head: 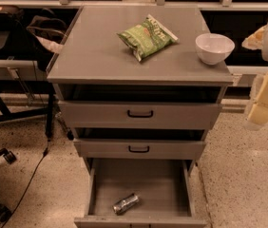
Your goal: Pick redbull can from bottom drawer and place on counter
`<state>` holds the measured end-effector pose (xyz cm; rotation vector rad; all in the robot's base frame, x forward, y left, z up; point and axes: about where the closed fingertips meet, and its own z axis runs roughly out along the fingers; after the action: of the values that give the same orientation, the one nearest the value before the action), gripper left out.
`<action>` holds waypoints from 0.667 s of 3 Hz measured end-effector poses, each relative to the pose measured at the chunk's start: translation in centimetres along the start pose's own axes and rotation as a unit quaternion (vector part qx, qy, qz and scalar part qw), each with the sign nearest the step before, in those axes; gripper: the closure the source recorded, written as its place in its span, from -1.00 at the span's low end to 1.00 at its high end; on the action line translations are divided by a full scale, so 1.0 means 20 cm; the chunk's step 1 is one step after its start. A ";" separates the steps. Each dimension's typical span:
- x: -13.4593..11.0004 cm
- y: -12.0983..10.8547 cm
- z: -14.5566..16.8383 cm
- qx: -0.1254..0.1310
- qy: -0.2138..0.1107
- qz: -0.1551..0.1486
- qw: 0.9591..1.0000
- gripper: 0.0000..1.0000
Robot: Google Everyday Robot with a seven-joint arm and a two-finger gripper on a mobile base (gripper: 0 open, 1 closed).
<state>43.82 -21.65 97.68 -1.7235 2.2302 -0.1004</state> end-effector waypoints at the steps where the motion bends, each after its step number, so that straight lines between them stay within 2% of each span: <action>1: 0.00 0.00 0.00 0.000 0.000 0.000 1.000 -1.00; 2: 0.01 -0.02 0.04 -0.018 -0.029 -0.062 0.997 -1.00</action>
Offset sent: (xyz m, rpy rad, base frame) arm 0.0100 -0.0040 -0.0164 0.0282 0.0259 0.3253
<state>44.43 -21.79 97.09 -1.8597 2.0951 -0.0383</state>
